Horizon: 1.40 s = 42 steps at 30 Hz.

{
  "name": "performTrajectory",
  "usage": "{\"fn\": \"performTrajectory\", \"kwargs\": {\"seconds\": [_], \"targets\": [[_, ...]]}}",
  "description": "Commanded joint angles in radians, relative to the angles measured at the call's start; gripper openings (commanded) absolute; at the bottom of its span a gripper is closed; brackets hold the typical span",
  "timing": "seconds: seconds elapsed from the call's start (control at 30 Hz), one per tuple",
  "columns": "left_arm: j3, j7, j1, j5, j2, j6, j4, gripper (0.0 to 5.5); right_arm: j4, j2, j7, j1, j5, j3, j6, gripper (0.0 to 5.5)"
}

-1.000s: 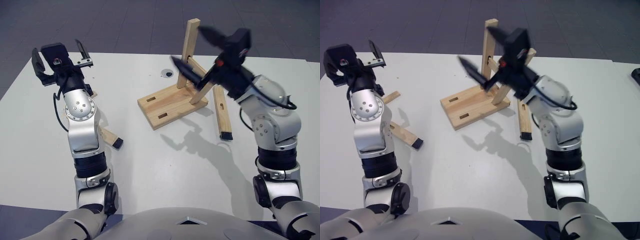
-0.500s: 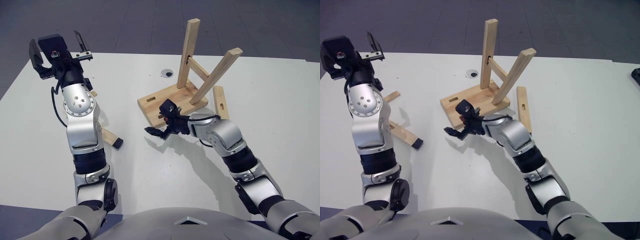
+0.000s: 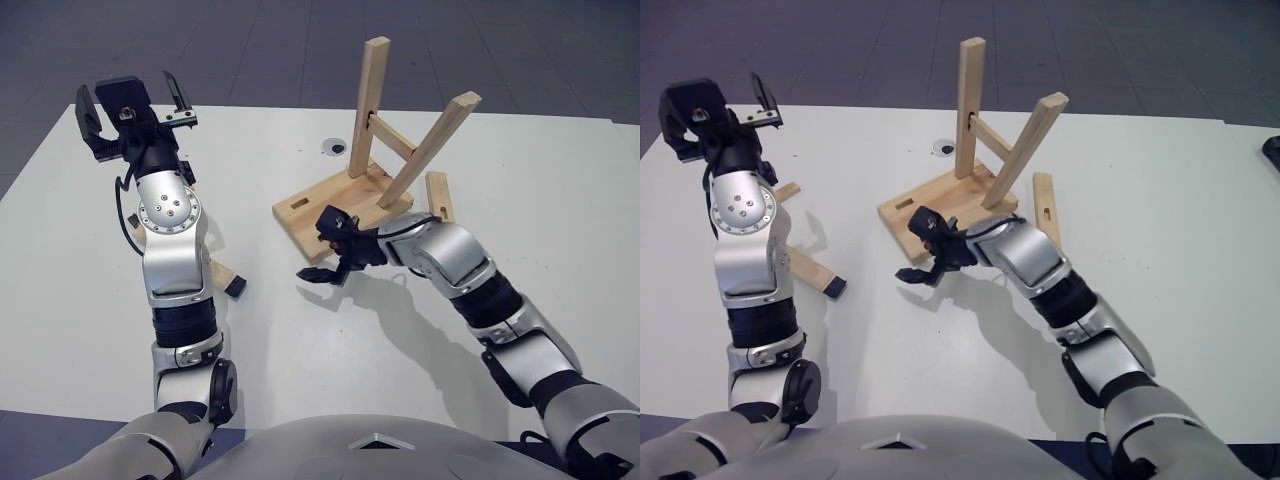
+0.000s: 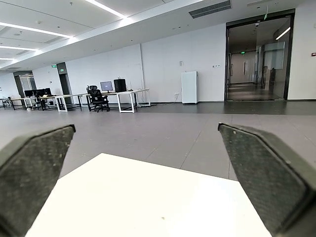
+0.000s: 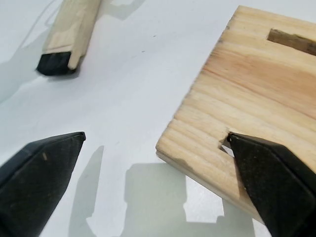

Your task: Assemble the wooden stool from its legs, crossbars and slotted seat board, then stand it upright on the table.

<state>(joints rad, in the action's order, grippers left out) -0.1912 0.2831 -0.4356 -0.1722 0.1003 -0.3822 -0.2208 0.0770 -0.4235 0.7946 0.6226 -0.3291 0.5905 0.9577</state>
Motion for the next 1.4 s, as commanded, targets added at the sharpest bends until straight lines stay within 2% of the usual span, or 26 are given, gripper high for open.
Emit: {"fn": "performTrajectory", "kwargs": {"seconds": [0.03,0.13,0.23,0.33,0.5,0.63,0.7,0.8,0.87,0.93,1.03,1.1,1.27,1.4], "targets": [[0.004,0.000,0.006,-0.012,0.007,-0.004,0.007,5.40,0.064,-0.176,0.236,0.022,0.066,0.102,-0.162,5.35],[0.019,-0.002,0.013,-0.027,0.011,-0.005,0.003,5.40,0.024,-0.305,0.368,0.046,0.207,0.167,-0.369,5.35],[0.036,-0.008,0.027,-0.046,0.014,-0.010,-0.007,5.40,-0.060,-0.362,0.435,0.079,0.323,0.181,-0.544,5.35],[0.053,-0.014,0.048,-0.067,0.018,-0.011,-0.022,5.40,-0.129,-0.364,0.477,0.113,0.371,0.150,-0.629,5.35],[0.052,-0.028,0.080,-0.064,0.011,-0.016,-0.033,5.40,-0.145,-0.340,0.501,0.110,0.375,0.074,-0.654,5.35],[0.017,-0.094,0.089,-0.042,0.075,-0.011,-0.027,5.40,-0.056,-0.342,0.467,0.049,0.292,-0.068,-0.640,5.35],[-0.036,-0.184,0.097,0.014,0.144,-0.026,0.003,5.40,0.018,-0.327,0.427,0.012,0.188,-0.205,-0.603,5.35],[-0.104,-0.347,0.117,0.089,0.287,-0.078,0.184,5.40,0.166,-0.259,0.282,-0.050,-0.010,-0.451,-0.438,5.35],[-0.170,-0.350,0.140,0.090,0.361,-0.065,0.287,5.40,0.254,-0.201,0.175,-0.094,-0.111,-0.551,-0.344,5.35],[-0.197,-0.335,0.175,0.060,0.427,-0.056,0.354,5.40,0.341,-0.163,0.089,-0.146,-0.161,-0.595,-0.293,5.35],[-0.161,-0.283,0.261,-0.056,0.515,-0.044,0.394,5.40,0.410,-0.105,-0.038,-0.187,-0.198,-0.627,-0.229,5.35],[-0.169,-0.284,0.332,-0.064,0.507,-0.058,0.338,5.40,0.413,-0.080,-0.096,-0.194,-0.213,-0.641,-0.202,5.35],[-0.104,-0.293,0.488,-0.114,0.462,-0.144,0.191,5.40,0.395,-0.053,-0.182,-0.177,-0.245,-0.677,-0.172,5.35],[0.001,-0.314,0.511,-0.131,0.411,-0.175,0.134,5.40,0.369,-0.048,-0.215,-0.163,-0.261,-0.689,-0.165,5.35]]}}
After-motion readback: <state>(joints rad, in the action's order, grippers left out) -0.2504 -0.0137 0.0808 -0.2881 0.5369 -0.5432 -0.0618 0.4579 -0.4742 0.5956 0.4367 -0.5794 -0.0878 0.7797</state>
